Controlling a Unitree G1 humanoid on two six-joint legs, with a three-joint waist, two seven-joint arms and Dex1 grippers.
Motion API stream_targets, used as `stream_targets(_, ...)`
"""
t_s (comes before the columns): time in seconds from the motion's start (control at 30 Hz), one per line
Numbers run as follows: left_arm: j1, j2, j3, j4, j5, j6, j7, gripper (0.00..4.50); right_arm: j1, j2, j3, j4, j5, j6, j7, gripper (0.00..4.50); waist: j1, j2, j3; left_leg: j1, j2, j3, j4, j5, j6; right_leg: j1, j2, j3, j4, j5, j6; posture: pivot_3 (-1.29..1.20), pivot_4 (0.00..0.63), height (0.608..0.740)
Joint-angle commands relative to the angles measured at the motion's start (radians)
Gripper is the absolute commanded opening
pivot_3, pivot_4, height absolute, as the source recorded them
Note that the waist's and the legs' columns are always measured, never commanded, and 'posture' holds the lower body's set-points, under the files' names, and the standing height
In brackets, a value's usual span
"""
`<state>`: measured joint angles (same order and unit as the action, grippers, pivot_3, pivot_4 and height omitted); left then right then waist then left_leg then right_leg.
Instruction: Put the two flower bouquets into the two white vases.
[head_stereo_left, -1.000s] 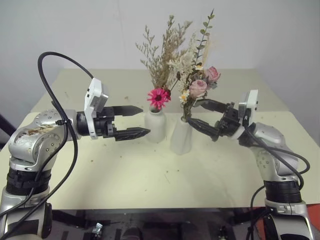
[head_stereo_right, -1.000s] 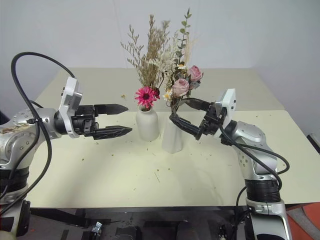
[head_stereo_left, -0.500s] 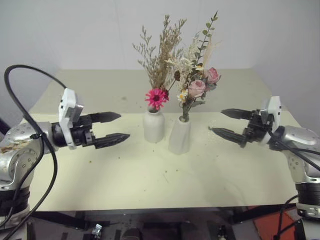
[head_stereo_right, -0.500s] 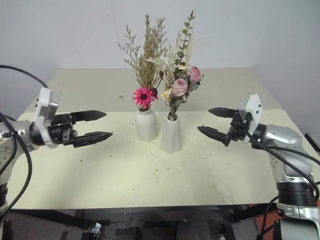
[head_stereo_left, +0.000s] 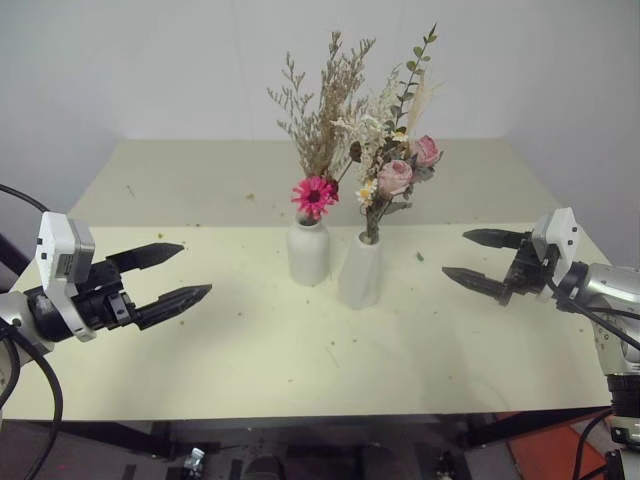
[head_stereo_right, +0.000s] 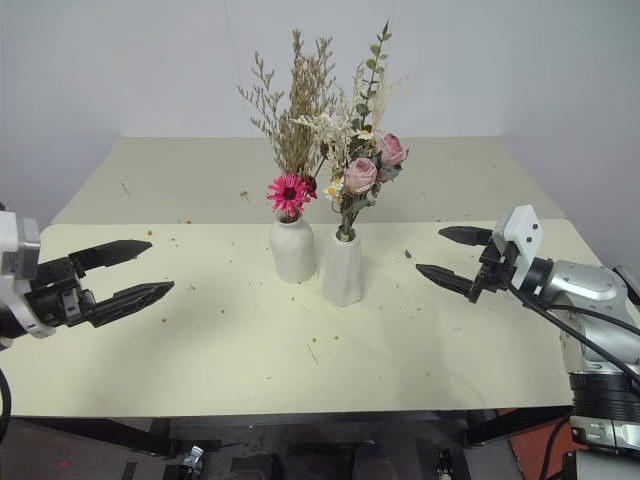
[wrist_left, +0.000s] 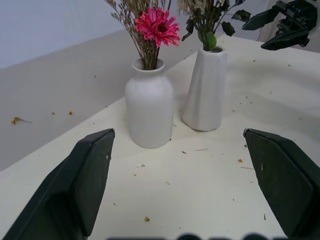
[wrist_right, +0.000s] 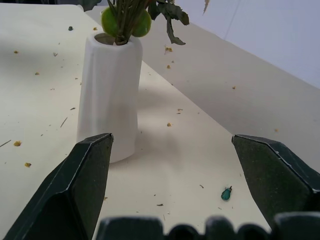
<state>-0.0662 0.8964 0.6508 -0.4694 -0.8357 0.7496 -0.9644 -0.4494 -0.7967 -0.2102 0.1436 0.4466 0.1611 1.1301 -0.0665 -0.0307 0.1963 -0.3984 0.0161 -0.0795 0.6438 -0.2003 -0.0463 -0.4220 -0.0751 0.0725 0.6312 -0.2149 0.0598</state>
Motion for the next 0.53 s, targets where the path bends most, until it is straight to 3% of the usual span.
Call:
stream_targets(0.03,0.013,0.015,0.038,-0.039,-0.037,0.001,0.020,4.50,-0.031,-0.014,-0.018,-0.001,0.010,-0.012,0.013,4.46,0.000,0.000,0.000,0.000,0.000,0.000,0.000,0.000,0.000,0.000,0.000,0.000,0.000,0.000,0.000,0.00,0.150,0.740)
stream_targets(0.53,0.052,0.008,0.057,-0.052,-0.085,-0.027,0.072,4.50,-0.035,-0.011,-0.013,-0.005,0.007,-0.007,0.018,4.46,0.000,0.000,0.000,0.000,0.000,0.000,0.000,0.000,0.000,0.000,0.000,0.000,0.000,0.000,0.000,0.00,0.150,0.740)
